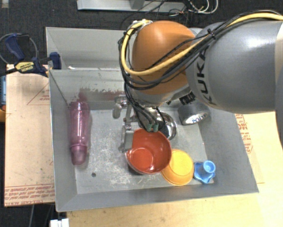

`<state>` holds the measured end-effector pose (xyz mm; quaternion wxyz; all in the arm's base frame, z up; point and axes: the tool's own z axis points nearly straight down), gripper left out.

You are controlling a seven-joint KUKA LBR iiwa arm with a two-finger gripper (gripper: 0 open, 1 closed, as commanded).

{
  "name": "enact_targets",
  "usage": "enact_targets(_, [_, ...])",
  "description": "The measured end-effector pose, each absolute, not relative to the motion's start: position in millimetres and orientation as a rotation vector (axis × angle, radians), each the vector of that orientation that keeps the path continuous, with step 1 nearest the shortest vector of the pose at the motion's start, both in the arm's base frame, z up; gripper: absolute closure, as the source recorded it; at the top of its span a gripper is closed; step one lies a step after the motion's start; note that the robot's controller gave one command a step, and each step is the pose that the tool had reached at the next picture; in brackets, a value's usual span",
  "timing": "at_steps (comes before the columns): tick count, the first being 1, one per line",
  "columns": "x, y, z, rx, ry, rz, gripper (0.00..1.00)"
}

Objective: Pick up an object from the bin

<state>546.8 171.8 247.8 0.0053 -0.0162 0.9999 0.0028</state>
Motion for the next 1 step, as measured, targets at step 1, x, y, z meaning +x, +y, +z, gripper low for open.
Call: enact_targets(1, [546.8, 171.8, 247.8, -0.051, 3.131, 0.009, 0.0])
